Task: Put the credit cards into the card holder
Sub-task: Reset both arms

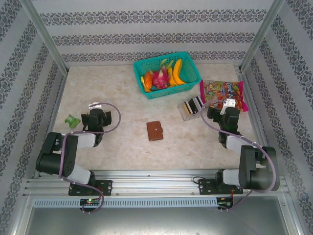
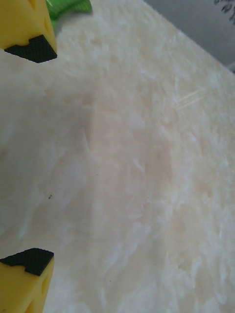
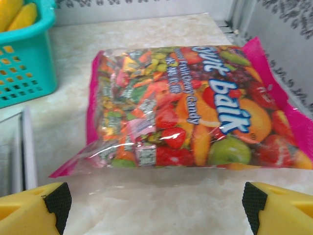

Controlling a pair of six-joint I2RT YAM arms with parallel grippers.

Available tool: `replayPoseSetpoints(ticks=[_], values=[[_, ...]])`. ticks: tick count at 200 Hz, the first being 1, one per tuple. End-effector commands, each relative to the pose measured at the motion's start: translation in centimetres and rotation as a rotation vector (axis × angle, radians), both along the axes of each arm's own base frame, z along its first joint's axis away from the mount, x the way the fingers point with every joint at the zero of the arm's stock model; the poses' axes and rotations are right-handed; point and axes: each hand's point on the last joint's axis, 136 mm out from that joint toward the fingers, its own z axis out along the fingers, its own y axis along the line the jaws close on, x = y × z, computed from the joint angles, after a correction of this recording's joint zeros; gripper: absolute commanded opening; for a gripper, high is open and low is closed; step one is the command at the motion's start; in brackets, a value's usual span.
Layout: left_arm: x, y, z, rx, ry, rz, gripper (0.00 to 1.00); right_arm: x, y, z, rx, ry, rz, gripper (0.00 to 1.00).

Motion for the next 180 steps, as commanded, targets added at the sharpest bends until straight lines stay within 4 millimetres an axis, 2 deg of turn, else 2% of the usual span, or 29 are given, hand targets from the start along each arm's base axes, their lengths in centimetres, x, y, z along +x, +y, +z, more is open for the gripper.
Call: replayPoseSetpoints(ticks=[1, 4, 6, 10, 21, 26, 33, 47, 56, 57, 66, 180], values=[[2.0, -0.9, 2.4, -0.058, -0.135, -0.099, 1.0, 1.0, 0.8, 1.9, 0.075, -0.143, 0.023, 0.92], [1.8, -1.1, 2.2, -0.062, -0.14, -0.116, 1.0, 1.2, 0.9, 2.1, 0.074, -0.16, 0.029, 0.93], [1.6, -1.2, 2.0, -0.064, -0.14, -0.124, 1.0, 0.9, 1.1, 1.3, 0.075, -0.15, 0.039, 0.93], [1.3, -1.5, 1.6, -0.06, -0.154, -0.141, 0.99, 0.9, 1.5, 1.1, 0.072, -0.154, 0.063, 0.92], [1.1, -0.9, 2.2, -0.061, -0.226, -0.108, 1.0, 1.0, 3.0, 0.6, 0.04, -0.118, 0.132, 0.92], [1.2, -0.4, 2.4, -0.074, -0.21, -0.08, 1.0, 1.1, 3.0, 0.5, 0.016, -0.116, 0.112, 0.92], [1.3, 0.1, 1.6, -0.071, -0.158, -0.056, 1.0, 1.1, 3.2, -0.1, -0.004, -0.116, 0.105, 0.93], [1.4, -0.2, 1.7, -0.067, -0.158, -0.062, 1.0, 1.8, 2.9, -0.2, -0.038, -0.175, 0.051, 0.97], [1.5, -0.2, 1.8, -0.062, -0.173, -0.063, 1.0, 1.5, 2.4, -1.2, -0.038, -0.09, 0.022, 0.97], [1.5, -0.1, 1.8, -0.061, -0.173, -0.063, 1.0, 1.8, 2.3, -0.6, -0.038, -0.101, 0.018, 0.97], [1.4, -0.2, 1.7, -0.065, -0.159, -0.063, 1.0, 2.0, 2.2, -0.2, -0.055, -0.1, 0.0, 0.97], [1.6, -0.5, 1.7, -0.065, -0.162, -0.084, 1.0, 2.1, 2.7, -0.3, -0.099, -0.098, -0.006, 0.97]])
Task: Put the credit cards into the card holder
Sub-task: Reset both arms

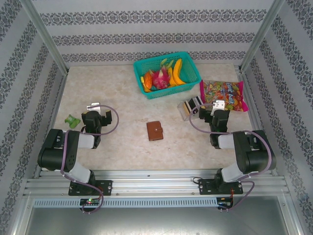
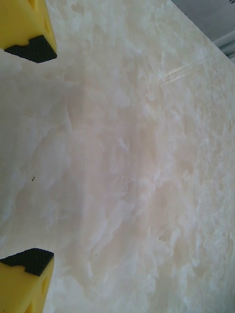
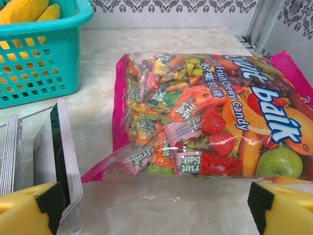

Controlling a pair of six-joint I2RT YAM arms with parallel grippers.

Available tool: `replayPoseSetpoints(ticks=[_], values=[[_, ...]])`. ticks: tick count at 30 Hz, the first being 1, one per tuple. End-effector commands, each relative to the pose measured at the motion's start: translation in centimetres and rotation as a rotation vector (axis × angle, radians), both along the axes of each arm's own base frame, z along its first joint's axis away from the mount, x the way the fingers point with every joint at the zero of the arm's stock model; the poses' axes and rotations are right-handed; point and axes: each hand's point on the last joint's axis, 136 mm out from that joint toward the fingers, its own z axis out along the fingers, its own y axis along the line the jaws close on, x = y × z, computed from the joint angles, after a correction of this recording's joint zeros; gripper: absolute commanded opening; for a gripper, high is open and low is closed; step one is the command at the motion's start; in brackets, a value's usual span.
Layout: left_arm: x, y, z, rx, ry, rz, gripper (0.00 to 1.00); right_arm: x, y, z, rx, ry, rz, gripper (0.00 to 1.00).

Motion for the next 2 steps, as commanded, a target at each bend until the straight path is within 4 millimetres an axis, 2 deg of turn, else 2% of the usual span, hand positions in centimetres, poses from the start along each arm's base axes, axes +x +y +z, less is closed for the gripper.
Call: replayPoseSetpoints(ticks=[1, 2], values=[[0.93, 0.05, 1.47, -0.007, -0.06, -0.007, 1.0, 0.6, -0.18, 1.5, -0.013, -0.043, -0.011, 0.97], [0.9, 0.06, 1.47, -0.007, -0.059, -0.007, 1.0, 0.57, -0.12, 1.52, -0.014, -0.044, -0.008, 0.97]])
